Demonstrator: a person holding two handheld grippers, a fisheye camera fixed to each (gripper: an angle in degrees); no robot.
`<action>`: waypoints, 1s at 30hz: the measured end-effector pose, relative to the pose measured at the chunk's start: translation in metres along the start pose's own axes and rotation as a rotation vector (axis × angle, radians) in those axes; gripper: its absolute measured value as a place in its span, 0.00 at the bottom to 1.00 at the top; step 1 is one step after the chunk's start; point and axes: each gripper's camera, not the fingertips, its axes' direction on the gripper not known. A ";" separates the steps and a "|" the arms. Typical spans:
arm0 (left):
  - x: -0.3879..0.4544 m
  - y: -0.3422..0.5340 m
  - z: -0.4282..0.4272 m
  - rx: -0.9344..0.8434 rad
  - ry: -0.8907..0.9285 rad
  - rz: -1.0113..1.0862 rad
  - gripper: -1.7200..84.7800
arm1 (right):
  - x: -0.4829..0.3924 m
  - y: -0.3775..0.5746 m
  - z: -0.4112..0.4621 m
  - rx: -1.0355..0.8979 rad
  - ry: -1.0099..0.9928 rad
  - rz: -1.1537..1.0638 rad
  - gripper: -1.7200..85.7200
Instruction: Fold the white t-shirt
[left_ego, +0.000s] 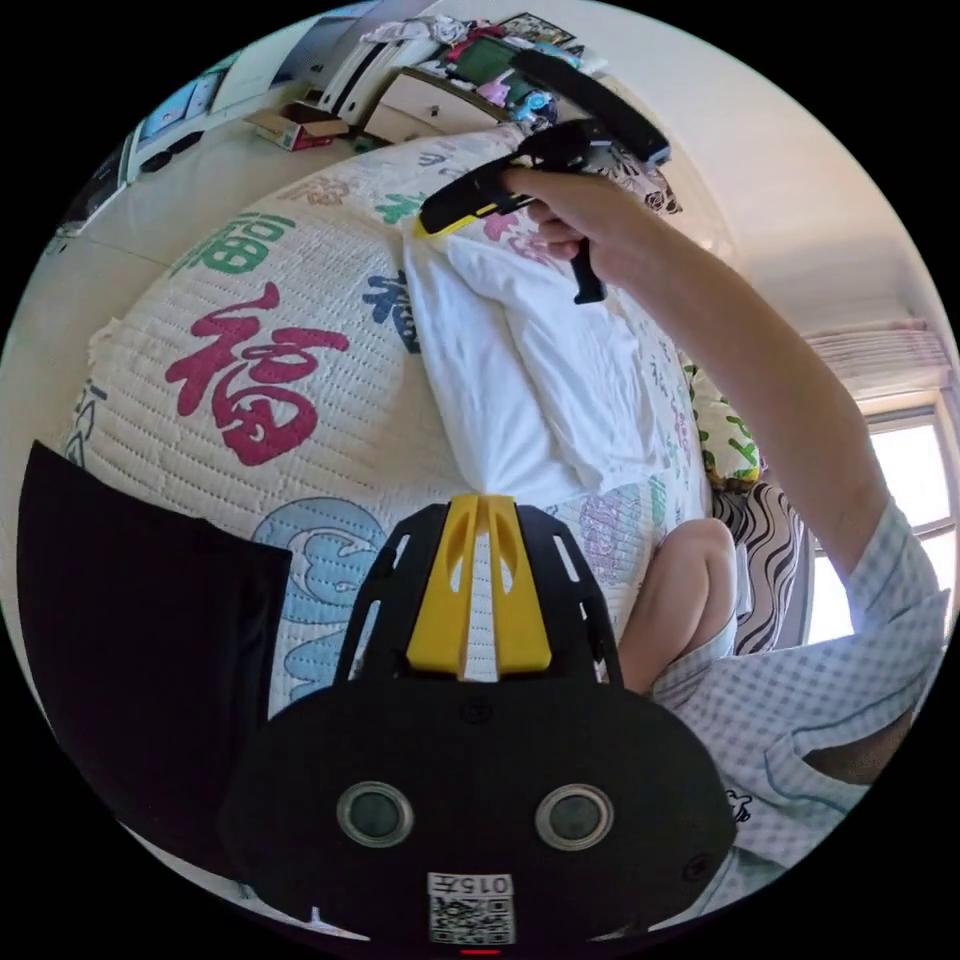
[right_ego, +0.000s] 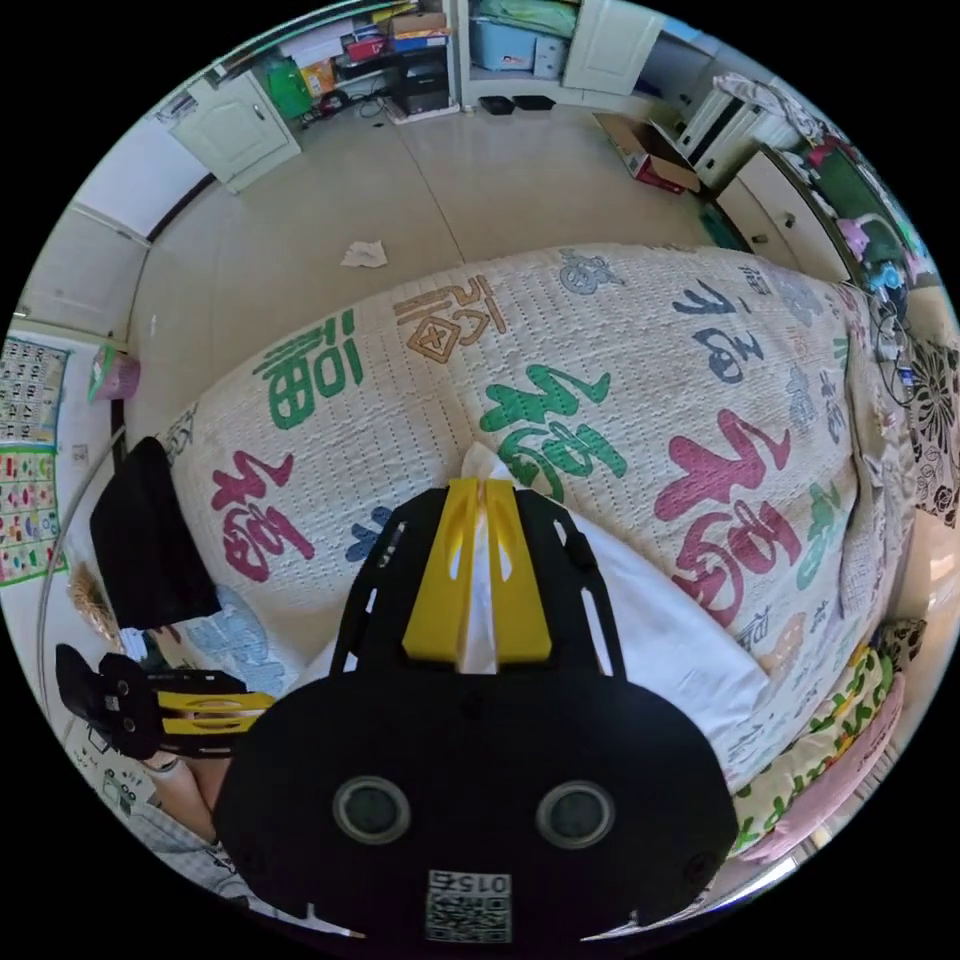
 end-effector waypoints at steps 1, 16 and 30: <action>0.013 0.013 -0.020 0.066 0.002 0.018 0.02 | 0.007 0.006 -0.013 0.019 -0.055 -0.010 0.02; 0.229 0.071 -0.036 0.258 -0.164 0.271 0.02 | 0.219 0.164 -0.172 0.370 -0.645 -0.091 0.02; 0.378 -0.044 0.316 -0.142 -0.165 0.526 0.02 | 0.529 0.314 -0.080 0.326 -0.713 0.258 0.03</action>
